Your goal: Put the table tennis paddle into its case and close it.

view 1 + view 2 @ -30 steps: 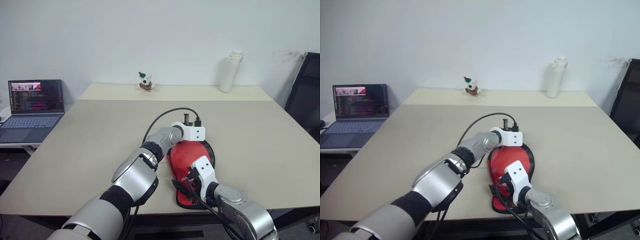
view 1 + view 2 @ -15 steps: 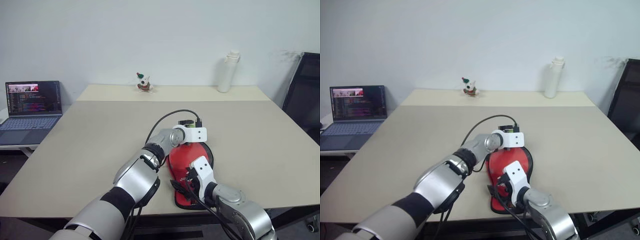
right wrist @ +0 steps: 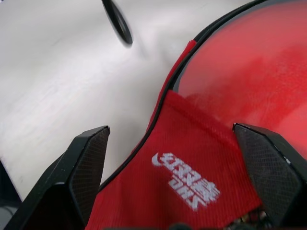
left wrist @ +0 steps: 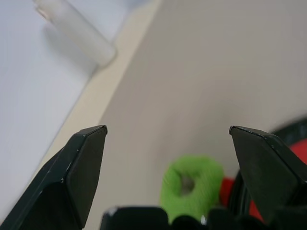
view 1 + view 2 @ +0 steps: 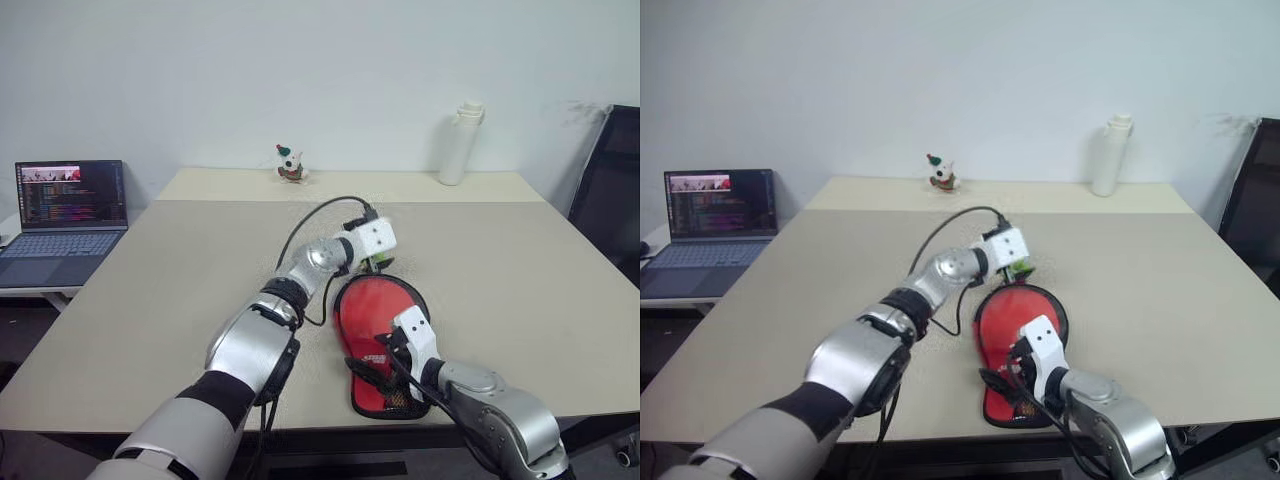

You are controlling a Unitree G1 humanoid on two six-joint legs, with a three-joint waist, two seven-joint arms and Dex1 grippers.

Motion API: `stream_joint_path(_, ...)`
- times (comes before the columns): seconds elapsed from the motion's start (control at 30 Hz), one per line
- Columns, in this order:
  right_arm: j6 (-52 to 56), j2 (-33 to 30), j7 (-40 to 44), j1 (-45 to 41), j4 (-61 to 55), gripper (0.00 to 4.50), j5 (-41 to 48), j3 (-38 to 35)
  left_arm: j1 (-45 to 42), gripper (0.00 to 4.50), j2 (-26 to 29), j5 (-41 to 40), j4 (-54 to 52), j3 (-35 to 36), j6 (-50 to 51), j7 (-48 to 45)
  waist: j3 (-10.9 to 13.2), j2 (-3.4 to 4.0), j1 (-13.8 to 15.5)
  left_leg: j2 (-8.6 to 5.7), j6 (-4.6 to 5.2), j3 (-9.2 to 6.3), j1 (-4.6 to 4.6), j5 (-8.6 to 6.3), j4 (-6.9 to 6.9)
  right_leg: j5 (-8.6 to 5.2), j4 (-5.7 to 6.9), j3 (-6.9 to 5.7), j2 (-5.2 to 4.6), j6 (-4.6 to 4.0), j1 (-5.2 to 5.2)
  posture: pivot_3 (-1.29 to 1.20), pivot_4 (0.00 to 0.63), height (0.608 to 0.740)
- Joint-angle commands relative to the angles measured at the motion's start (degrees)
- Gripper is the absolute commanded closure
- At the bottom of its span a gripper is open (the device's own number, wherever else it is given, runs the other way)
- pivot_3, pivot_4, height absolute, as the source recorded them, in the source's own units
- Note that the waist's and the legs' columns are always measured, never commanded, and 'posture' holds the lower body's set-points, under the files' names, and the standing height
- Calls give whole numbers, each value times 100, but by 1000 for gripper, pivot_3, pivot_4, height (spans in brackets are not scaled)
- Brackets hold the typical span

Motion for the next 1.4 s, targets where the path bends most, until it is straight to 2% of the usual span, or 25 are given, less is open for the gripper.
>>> stream_joint_path(0.03, 241, -94, 182, -57, -214, 0, 472, -406, 401, 55, 203, -860, -520, 495, -54, -1182, 0, 2, -10, 0, 0, 0, 0, 0, 0, 0, 1, 0, 0, 0, 0, 0, 150, 740)
stream_joint_path(0.17, 361, -326, 520, -54, -574, 0, 1116, -874, 1388, 55, 454, -1684, -1664, 753, 61, -2300, 10, 15, -13, 1, 0, -4, 1, 0, 2, 9, 6, 2, 1, -15, -2, 0, 150, 740)
stream_joint_path(0.3, 744, -400, 627, -78, -816, 0, 1892, -1341, 2312, 55, 566, -2090, -3007, 792, 705, -2378, 18, 14, -12, 5, 0, -16, -3, 0, 3, 15, 7, 1, 2, -25, -4, 0, 150, 740)
stream_joint_path(0.43, 897, -686, 669, -72, -910, 0, 2286, -1509, 3216, 55, 719, -2089, -4211, 426, 1107, -2563, 16, 16, -13, 4, 0, -13, 1, 0, 5, 14, 7, 6, -1, -22, 0, 0, 150, 740)
stream_joint_path(0.57, 882, -1004, 659, -12, -896, 0, 2475, -1620, 3583, 55, 697, -2091, -4832, 151, 1393, -2554, 15, 17, 5, 2, 0, -13, 3, 0, 5, 12, 6, 6, -2, -18, 1, 0, 150, 740)
stream_joint_path(0.77, 631, -1240, 553, -103, -648, 0, 2376, -1663, 3374, 55, 622, -1921, -4483, -181, 1215, -2468, 15, 17, 7, 2, 1, -11, 4, 1, 10, 1, 8, 8, 1, 0, 2, 0, 150, 740)
stream_joint_path(0.9, 451, -1283, 508, -300, -479, 0, 2350, -1655, 2853, 55, 412, -1747, -3514, -293, 851, -2299, 15, 17, 9, 0, 1, -11, 4, 1, 11, 1, 7, 7, 4, 1, 2, 0, 150, 740)
stream_joint_path(1.07, 280, -1556, 558, -552, -129, 0, 2319, -1844, 2679, 55, 306, -1566, -2598, -399, 717, -2319, 16, 17, -9, -1, 2, -8, 0, 0, 6, 1, 1, 10, 4, 1, 0, 0, 150, 740)
stream_joint_path(1.27, 292, -1824, 583, -1148, 440, 0, 2522, -2288, 2713, 55, 238, -1556, -2045, -380, 841, -2386, 15, 20, -1, 0, 2, -10, 4, 0, 7, 1, 3, 7, 3, 1, 4, 0, 150, 740)
stream_joint_path(1.4, 168, -1725, 507, -1806, 1049, 0, 2332, -2144, 2729, 55, 212, -1685, -1995, -290, 1224, -2554, 15, 22, -13, 1, 2, -8, 7, 0, 8, 2, 4, 11, 4, 1, 4, 0, 150, 740)
